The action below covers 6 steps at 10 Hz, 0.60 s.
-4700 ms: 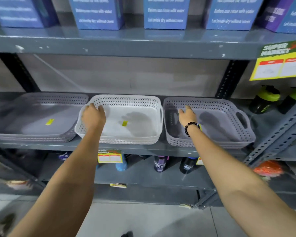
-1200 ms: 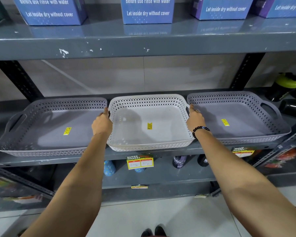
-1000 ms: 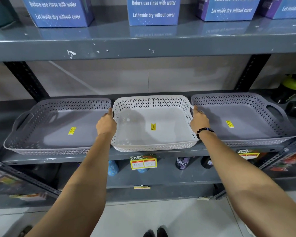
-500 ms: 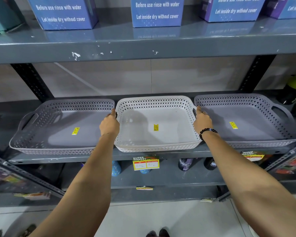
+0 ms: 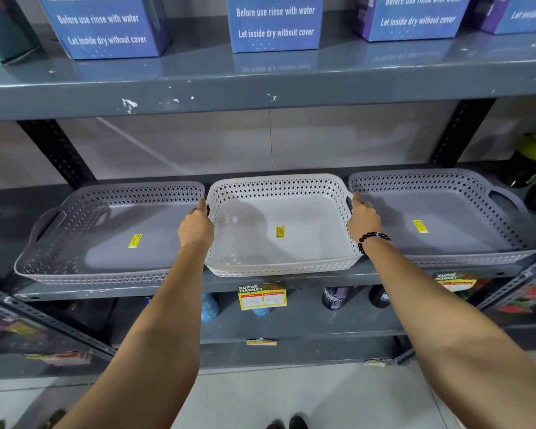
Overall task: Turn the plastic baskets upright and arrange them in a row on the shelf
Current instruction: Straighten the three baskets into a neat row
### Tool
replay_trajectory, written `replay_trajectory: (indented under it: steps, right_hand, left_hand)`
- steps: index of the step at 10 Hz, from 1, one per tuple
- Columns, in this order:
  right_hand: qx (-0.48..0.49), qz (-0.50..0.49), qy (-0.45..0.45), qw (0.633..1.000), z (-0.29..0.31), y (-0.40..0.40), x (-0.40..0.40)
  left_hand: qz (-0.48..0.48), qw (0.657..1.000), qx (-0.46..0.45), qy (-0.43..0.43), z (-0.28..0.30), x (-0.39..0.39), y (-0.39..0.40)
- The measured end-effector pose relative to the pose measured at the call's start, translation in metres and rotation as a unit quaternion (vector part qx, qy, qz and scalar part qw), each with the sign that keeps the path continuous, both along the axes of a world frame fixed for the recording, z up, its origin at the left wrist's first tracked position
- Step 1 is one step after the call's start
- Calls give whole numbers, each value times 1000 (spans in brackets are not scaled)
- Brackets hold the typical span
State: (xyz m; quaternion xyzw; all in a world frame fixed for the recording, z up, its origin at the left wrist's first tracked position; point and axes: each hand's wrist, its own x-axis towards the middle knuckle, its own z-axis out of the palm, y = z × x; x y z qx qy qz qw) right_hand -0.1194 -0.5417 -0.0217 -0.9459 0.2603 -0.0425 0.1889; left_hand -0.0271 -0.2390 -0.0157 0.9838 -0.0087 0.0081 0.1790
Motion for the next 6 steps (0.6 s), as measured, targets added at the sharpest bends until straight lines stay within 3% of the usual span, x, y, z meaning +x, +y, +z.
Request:
replay_trajectory:
  steps: [3, 6]
  right_hand:
    - [2, 1, 3, 1000, 0, 2, -1]
    - [-35, 1, 9, 999, 10, 6, -7]
  left_hand:
    - [-14, 1000, 21, -2, -4, 2, 1]
    - [-12, 1000, -16, 1, 0, -6, 1]
